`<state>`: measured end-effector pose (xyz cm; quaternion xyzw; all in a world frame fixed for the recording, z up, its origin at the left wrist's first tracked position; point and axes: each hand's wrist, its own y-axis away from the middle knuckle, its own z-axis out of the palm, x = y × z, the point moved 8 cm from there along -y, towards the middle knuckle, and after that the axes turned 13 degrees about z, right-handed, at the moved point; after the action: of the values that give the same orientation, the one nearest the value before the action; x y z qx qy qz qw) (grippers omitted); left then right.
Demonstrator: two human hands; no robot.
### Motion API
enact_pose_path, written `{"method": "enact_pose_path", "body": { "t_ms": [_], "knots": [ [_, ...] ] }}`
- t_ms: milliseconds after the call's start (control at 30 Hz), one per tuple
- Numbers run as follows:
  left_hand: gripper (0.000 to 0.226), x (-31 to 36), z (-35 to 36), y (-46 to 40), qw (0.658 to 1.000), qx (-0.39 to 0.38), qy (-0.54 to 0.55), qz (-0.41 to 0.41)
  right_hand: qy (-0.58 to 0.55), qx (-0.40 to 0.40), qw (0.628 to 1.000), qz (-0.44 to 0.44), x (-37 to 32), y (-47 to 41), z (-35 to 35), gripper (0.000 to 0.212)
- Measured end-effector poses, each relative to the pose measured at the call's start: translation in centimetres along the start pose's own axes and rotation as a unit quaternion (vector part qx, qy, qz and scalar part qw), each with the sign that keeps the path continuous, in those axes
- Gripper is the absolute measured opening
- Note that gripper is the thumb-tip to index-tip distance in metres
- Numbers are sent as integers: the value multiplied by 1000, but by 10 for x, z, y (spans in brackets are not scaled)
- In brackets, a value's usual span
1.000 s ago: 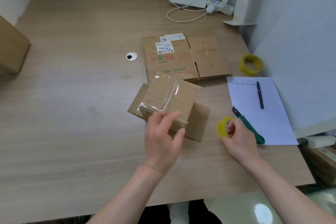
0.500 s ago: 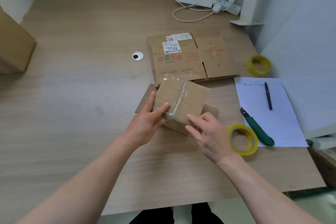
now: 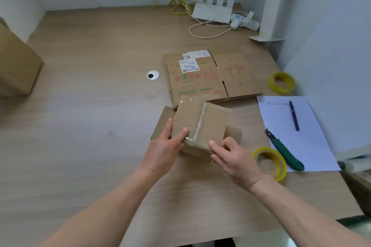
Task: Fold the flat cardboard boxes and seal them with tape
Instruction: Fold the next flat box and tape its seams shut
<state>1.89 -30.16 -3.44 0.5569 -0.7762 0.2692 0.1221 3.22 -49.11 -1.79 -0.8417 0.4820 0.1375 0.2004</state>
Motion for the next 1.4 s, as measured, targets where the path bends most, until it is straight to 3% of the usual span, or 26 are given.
{"method": "enact_pose_path", "body": {
  "t_ms": [100, 167, 267, 367, 433, 600, 767, 867, 933, 1033, 1133, 1200, 1300, 1400],
  "knots": [
    [41, 8, 0, 20, 998, -17, 10, -59, -60, -51, 996, 34, 8, 8, -7, 38],
    [54, 3, -8, 24, 992, -27, 2, -121, -79, -56, 992, 85, 13, 6, -18, 29],
    [58, -7, -17, -6, 986, -21, -11, -165, -18, -21, 973, 229, 28, -23, -27, 57],
    [62, -12, 3, -49, 979, -89, 7, -185, 17, -107, 935, 337, 35, -55, 3, 72],
    [65, -16, 21, -59, 971, -136, 19, -197, 26, -169, 920, 353, 34, -61, 29, 74],
    [72, -25, 34, -53, 965, -166, 18, -202, 18, -174, 921, 347, 41, -58, 38, 79],
    [104, -27, 10, -47, 947, -93, 166, -260, -115, -129, 897, 406, 51, -42, 22, 99],
    [110, -18, -14, -34, 908, 0, 295, -296, -264, -28, 857, 441, 54, -26, -3, 99],
    [102, -11, -28, -21, 859, 80, 388, -325, -372, 27, 818, 438, 48, -13, -18, 84],
    [63, -5, -32, 1, 763, 158, 512, -362, -533, 48, 724, 436, 31, 4, -25, 70],
    [71, -7, -33, 20, 709, 197, 559, -382, -616, 76, 637, 457, 30, 17, -23, 72],
    [66, -11, -32, 29, 699, 217, 559, -390, -656, 72, 595, 459, 28, 20, -19, 69],
    [66, -13, -27, 35, 721, 211, 535, -388, -695, 74, 547, 460, 30, 21, -11, 64],
    [65, -12, -20, 42, 718, 209, 544, -381, -708, 79, 547, 439, 32, 14, -7, 57]
  ]
}}
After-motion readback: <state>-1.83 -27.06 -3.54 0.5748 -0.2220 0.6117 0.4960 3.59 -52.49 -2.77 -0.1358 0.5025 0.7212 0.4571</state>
